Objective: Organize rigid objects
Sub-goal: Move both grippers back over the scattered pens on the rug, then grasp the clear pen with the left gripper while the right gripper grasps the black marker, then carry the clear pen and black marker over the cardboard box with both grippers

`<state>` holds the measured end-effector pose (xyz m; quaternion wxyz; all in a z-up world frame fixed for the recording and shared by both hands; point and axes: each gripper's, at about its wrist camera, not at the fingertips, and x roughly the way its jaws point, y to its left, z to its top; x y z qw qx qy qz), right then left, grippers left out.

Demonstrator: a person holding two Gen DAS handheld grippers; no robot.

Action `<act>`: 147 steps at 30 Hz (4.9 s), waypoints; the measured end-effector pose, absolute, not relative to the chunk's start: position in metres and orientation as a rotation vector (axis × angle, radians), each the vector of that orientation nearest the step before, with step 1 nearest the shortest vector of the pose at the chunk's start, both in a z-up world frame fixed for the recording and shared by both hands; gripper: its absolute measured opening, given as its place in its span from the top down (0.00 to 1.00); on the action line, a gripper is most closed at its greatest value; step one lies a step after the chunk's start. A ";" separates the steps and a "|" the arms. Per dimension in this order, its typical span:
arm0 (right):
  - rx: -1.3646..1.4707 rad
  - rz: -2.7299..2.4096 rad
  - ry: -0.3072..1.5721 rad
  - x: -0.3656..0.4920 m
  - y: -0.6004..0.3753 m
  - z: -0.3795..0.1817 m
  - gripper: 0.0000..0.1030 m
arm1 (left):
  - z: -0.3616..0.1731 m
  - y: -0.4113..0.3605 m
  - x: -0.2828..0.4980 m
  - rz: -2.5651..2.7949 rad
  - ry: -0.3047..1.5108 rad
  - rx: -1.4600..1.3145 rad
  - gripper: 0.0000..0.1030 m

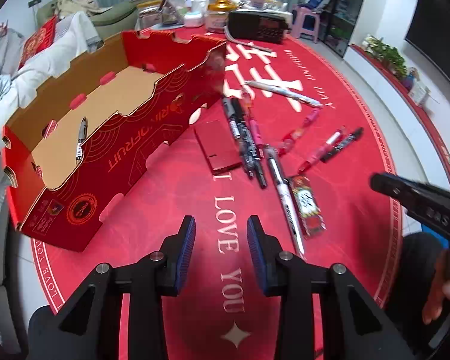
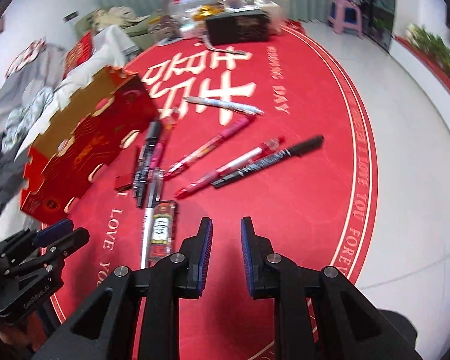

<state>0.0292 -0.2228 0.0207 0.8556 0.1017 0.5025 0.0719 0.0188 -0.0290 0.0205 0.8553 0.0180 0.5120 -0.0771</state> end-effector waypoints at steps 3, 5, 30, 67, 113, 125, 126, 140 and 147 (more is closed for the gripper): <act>0.255 0.141 1.054 0.028 -0.230 0.016 0.80 | 0.015 -0.026 0.028 -0.136 1.093 0.025 0.62; 0.282 0.139 1.053 0.028 -0.233 0.013 0.80 | 0.013 -0.027 0.028 -0.135 1.100 0.018 0.62; 0.323 0.156 1.032 0.018 -0.238 -0.003 0.80 | -0.019 -0.095 0.051 -0.216 1.170 0.136 0.61; 0.298 -0.122 1.148 0.122 -0.255 -0.014 0.80 | -0.019 -0.092 0.057 -0.242 1.104 0.130 0.61; -0.012 0.100 1.033 0.089 -0.204 -0.016 0.90 | -0.018 -0.085 0.039 -0.223 1.102 0.130 0.87; -0.034 0.142 1.085 0.095 -0.203 -0.015 0.90 | -0.017 -0.098 0.072 -0.373 1.297 0.270 0.89; -0.030 0.145 1.083 0.095 -0.204 -0.015 0.90 | -0.017 -0.099 0.072 -0.371 1.296 0.277 0.89; 0.016 0.183 1.046 0.083 -0.210 -0.013 0.91 | -0.014 -0.110 0.056 -0.329 1.210 0.293 0.91; 0.112 0.213 0.992 0.058 -0.215 0.003 0.91 | -0.006 -0.095 0.043 -0.312 1.166 0.214 0.91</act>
